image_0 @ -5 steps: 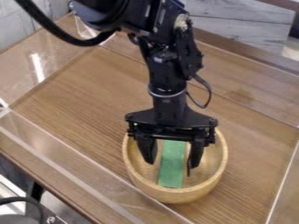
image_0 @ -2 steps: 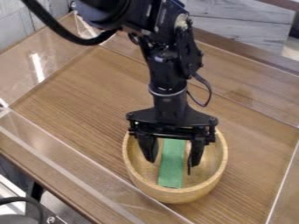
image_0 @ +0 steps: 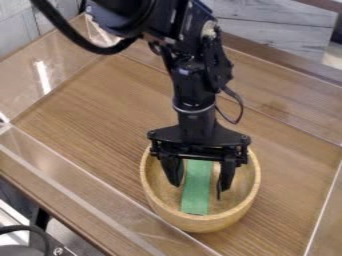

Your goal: Remove the green block from inside the brown bowl and put it on the table

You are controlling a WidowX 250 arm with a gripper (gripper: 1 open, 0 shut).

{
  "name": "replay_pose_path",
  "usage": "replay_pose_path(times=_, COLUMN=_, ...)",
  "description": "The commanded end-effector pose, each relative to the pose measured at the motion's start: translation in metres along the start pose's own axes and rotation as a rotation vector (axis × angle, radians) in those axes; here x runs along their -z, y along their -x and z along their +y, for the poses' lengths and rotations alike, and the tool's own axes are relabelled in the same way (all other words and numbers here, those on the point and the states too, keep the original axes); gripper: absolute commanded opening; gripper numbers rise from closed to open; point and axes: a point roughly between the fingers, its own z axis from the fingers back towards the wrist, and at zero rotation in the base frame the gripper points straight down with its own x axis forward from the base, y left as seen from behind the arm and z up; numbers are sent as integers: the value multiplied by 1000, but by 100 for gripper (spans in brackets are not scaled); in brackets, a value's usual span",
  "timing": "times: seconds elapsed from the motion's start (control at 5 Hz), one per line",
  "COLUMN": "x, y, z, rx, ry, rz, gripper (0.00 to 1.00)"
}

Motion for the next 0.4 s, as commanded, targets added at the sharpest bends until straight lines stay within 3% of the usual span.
replay_pose_path(times=0.0, x=0, y=-10, z=-2, rx=-14, ry=25, rz=-39, gripper=100)
replay_pose_path(times=0.2, x=7, y=-11, z=-2, rx=-18, ry=29, rz=-40, gripper=100)
